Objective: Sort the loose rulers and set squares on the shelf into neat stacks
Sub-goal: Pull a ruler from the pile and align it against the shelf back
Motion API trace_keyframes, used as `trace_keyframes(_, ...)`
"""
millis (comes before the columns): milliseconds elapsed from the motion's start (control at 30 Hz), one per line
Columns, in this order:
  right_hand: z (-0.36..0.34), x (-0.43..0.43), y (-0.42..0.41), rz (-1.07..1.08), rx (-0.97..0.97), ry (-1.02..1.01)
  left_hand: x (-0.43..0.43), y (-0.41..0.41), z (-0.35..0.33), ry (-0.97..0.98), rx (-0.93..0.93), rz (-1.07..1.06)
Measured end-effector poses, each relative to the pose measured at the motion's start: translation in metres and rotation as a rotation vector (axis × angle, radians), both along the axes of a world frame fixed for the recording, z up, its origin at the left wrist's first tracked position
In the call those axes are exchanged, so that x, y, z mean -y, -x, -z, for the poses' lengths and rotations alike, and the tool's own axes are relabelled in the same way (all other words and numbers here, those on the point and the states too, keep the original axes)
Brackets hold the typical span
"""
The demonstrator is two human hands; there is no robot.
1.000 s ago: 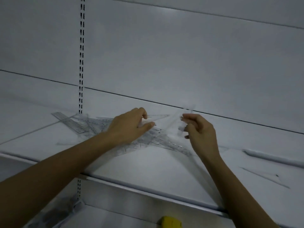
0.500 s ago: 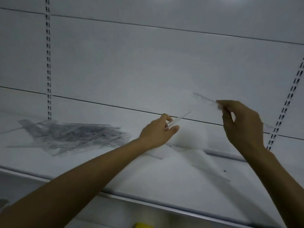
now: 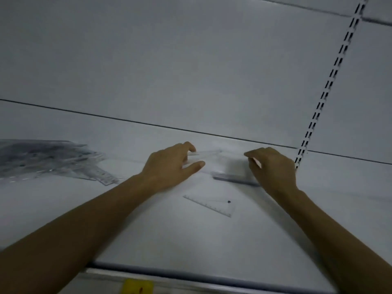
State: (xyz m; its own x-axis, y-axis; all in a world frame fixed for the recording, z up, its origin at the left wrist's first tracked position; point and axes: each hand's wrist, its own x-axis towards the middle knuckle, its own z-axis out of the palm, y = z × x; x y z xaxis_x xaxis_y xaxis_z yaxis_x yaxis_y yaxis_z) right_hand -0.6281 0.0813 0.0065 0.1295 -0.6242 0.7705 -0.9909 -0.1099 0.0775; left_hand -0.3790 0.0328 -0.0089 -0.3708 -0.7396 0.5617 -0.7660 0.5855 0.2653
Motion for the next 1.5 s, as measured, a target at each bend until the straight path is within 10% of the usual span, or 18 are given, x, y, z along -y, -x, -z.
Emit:
trace_keyframes(167,0.029,0.017,0.011,0.09,0.071,-0.523,0.013,-0.009,-0.003,-0.052,-0.092,-0.014)
trace_keyframes(500,0.021,0.015,0.011,-0.003,0.088,-0.339,0.013,0.005,0.005,-0.074,0.162,0.057)
trace_keyframes(700,0.012,-0.009,-0.045,-0.474,0.029,-0.085,0.01,0.004,0.0,-0.084,0.14,0.067)
trace_keyframes(933,0.01,-0.012,-0.053,-0.572,0.512,-0.057,-0.006,0.02,0.001,-0.419,-0.389,0.413)
trace_keyframes(1167,0.016,-0.013,-0.055,-0.515,0.121,0.04,-0.016,0.025,-0.012,-0.684,-0.759,0.39)
trace_keyframes(1500,0.009,-0.021,-0.065,-0.746,0.777,-0.394,-0.018,0.021,-0.001,-0.213,-0.519,0.487)
